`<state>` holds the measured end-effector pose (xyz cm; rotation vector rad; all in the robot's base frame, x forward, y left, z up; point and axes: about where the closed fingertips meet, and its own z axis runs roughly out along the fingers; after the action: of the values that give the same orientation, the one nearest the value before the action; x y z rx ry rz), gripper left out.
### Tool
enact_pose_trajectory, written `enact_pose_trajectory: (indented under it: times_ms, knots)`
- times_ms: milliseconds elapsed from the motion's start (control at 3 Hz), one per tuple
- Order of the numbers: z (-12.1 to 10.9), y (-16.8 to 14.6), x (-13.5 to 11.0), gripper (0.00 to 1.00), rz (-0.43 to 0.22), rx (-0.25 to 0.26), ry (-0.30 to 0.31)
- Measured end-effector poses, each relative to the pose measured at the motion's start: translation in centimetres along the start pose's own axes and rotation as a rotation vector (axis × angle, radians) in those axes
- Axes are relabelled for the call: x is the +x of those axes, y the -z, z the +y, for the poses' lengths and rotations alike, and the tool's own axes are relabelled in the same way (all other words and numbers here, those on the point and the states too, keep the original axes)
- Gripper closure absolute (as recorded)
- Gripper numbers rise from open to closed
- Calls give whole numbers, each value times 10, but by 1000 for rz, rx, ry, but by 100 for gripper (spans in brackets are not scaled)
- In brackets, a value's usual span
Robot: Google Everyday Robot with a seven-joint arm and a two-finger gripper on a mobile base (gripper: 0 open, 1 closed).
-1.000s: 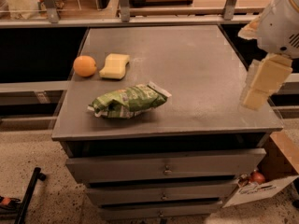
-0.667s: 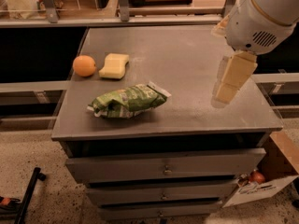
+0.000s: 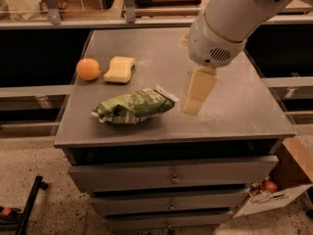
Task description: Pick green jalapeno chip bag
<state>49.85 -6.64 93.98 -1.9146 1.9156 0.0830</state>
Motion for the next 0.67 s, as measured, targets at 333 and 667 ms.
enact_pose_trajectory:
  times_ms: [333, 667]
  knots:
    - [12, -30, -14, 0, -6, -22, 27]
    - [17, -57, -21, 0, 7, -15, 42]
